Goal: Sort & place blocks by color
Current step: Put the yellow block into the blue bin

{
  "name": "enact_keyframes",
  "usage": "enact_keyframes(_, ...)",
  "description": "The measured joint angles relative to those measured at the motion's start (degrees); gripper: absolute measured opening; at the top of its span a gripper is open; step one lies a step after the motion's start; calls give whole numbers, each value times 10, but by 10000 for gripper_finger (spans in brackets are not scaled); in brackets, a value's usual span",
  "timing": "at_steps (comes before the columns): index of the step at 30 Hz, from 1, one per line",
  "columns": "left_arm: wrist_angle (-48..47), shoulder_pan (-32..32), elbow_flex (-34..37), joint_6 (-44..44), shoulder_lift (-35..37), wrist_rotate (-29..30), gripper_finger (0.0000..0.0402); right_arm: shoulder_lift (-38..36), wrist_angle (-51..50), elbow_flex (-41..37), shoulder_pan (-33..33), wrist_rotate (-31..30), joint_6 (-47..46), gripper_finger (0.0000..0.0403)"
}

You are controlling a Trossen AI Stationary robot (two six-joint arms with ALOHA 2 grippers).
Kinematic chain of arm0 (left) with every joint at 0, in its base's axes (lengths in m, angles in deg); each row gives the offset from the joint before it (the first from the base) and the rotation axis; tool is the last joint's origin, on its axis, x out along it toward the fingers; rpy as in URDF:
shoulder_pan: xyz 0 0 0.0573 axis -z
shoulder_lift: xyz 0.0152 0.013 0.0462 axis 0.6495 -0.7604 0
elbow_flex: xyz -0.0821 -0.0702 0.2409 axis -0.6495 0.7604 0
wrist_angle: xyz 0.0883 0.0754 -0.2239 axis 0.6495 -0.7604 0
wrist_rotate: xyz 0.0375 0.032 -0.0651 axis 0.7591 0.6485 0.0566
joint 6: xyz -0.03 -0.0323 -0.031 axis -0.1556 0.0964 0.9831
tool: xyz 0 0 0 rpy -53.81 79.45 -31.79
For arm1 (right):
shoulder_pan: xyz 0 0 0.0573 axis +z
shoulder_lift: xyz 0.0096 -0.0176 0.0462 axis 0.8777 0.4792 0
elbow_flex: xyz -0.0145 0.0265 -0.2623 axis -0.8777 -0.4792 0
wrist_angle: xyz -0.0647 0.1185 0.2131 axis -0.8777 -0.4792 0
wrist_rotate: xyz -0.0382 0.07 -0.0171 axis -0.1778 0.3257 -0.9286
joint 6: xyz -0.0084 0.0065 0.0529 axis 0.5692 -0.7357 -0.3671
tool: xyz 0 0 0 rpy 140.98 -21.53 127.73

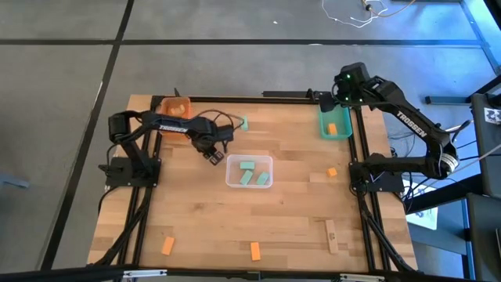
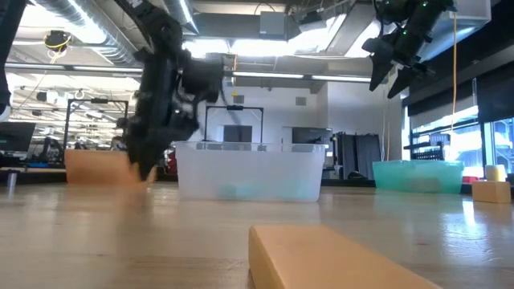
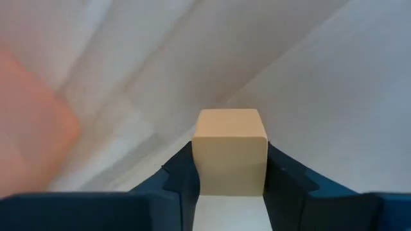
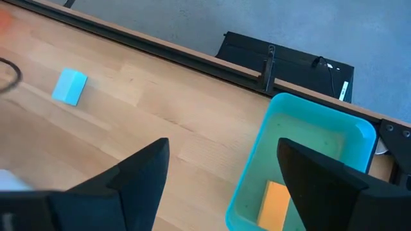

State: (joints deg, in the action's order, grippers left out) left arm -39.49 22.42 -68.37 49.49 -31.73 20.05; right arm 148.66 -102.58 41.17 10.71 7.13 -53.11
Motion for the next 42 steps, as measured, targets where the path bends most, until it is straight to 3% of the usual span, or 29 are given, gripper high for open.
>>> enact_keyframes(4, 2, -16, -48, -64, 27, -12, 124, 0, 3, 0, 0, 4, 43, 288)
enact_keyframes(7, 10, -30, -98, -141, 41, -42, 124, 0, 20, 0, 3, 65, 153, 285)
enact_keyframes(13, 47, -65, -203, -289, 38, -191, 124, 0, 68, 0, 30, 240, 386, 258)
enact_keyframes(18, 78, -94, -254, -358, 37, -325, 124, 1, 114, 0, 74, 316, 494, 243)
enact_keyframes(25, 135, -115, -269, -366, 37, -465, 124, 2, 201, 0, 159, 318, 575, 236)
enact_keyframes(32, 242, -99, -269, -308, 33, -534, 124, 26, 278, 0, 233, 296, 602, 235)
enact_keyframes(42, 309, -71, -270, -268, 33, -537, 124, 91, 380, 0, 284, 284, 610, 235)
